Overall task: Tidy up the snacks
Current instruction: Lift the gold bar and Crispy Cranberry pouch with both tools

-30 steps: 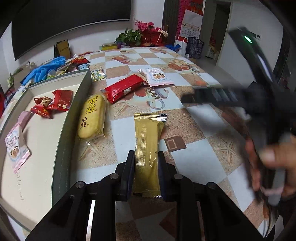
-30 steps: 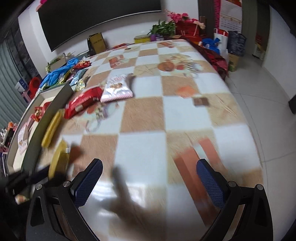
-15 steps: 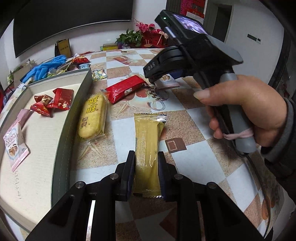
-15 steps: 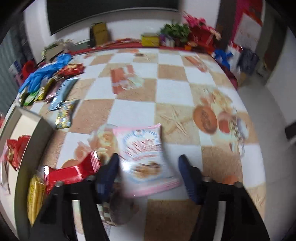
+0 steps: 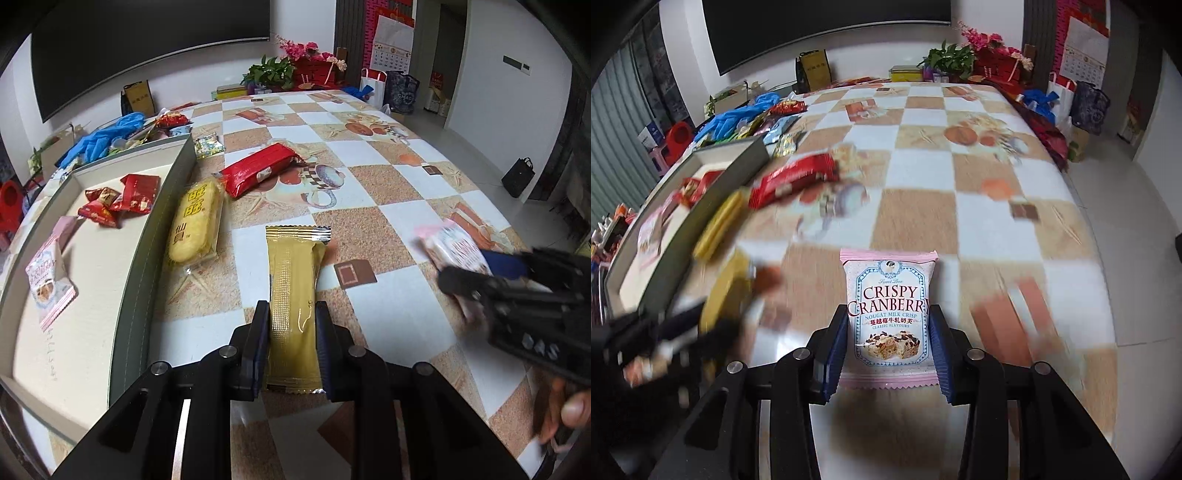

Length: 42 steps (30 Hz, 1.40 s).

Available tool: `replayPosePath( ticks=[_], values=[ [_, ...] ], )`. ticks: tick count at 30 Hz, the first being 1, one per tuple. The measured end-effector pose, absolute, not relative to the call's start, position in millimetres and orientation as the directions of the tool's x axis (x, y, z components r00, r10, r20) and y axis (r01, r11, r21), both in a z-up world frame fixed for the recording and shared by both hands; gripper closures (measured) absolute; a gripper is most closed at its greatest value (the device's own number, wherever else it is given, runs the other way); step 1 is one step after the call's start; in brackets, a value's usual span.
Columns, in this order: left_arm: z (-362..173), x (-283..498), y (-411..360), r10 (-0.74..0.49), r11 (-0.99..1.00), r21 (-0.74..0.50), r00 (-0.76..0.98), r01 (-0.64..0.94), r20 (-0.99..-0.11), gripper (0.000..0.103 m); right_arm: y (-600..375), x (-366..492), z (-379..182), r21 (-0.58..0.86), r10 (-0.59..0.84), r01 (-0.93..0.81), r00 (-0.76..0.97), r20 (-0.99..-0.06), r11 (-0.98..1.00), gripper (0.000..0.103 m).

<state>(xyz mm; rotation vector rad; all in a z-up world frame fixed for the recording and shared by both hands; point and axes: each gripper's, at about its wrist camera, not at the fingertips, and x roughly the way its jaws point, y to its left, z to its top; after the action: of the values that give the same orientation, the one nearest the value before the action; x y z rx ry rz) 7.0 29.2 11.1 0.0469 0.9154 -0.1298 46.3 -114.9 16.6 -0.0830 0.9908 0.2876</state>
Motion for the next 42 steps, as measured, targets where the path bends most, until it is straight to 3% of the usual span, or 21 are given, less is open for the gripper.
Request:
replayPosePath(
  ticks=[32,39,42],
  values=[
    [72.2,-29.7,84.9,-0.019,0.999,-0.037,0.654,-0.014,-0.756,0.079,-61.4,-10.0,62.0,0.157,0.388,-0.442,0.5,-0.774,0.883,0.06],
    [76.4,-28.9,116.7,-0.027,0.994,-0.091,0.664,-0.063,-0.747,0.095,-31.7,-5.8,74.6,0.149,0.421,-0.499,0.495,-0.76,0.854,0.06],
    [75.6,-29.0,127.6,-0.045,0.99,-0.123,0.663,-0.072,-0.747,0.096,-21.1,-3.7,78.6,0.143,0.43,-0.516,0.494,-0.756,0.844,0.06]
  ],
)
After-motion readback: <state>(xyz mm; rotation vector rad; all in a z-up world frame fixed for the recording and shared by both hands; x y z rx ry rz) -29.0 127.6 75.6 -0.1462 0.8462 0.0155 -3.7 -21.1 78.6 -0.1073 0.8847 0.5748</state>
